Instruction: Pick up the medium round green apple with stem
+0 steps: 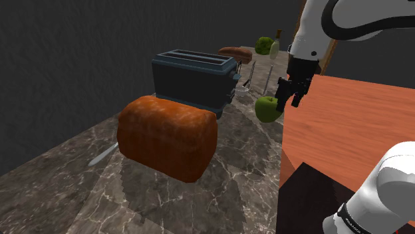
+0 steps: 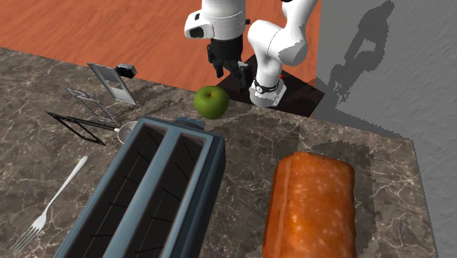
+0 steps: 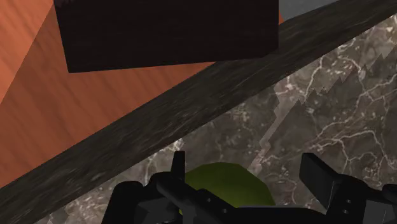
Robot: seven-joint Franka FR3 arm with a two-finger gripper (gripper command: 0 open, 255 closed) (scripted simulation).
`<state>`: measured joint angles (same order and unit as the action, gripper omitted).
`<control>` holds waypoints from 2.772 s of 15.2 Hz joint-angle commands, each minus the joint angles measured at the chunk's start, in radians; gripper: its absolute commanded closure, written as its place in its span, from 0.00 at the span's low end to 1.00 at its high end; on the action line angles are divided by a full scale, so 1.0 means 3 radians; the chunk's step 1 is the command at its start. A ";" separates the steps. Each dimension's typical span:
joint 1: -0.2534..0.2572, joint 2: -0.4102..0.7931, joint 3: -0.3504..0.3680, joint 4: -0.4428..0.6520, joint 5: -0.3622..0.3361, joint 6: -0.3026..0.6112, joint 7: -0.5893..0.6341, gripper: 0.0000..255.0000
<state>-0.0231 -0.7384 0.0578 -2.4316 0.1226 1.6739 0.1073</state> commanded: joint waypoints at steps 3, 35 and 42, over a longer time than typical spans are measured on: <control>0.0140 0.0058 -0.0147 0.0133 -0.0170 0.0099 -0.0613 0.00; 0.0525 0.0193 -0.0479 0.0486 -0.0428 0.0318 -0.2003 1.00; 0.0533 0.0277 -0.0473 0.0862 -0.0420 0.0025 -0.1995 1.00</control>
<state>0.1365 -0.6572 -0.0850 -2.1894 -0.0040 1.6961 -0.4925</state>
